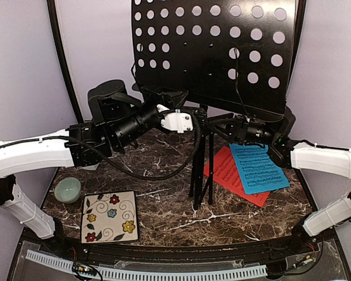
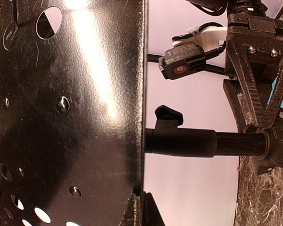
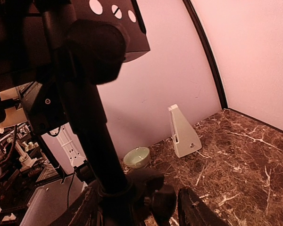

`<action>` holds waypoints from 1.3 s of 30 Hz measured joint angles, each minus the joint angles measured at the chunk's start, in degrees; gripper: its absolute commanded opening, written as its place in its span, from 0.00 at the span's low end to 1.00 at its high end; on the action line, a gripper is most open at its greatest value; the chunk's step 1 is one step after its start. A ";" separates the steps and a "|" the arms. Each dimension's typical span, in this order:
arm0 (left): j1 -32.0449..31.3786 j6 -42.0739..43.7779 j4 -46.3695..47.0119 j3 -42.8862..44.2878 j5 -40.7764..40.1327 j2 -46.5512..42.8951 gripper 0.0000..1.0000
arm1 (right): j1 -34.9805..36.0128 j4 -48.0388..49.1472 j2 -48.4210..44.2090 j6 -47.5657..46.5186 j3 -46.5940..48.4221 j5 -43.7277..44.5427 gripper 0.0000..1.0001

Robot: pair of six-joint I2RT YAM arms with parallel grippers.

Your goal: Set up the instrument practice props

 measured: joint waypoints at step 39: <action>0.07 0.55 5.09 -4.79 5.07 -1.99 0.00 | 5.99 10.54 4.76 2.89 5.29 -1.75 0.35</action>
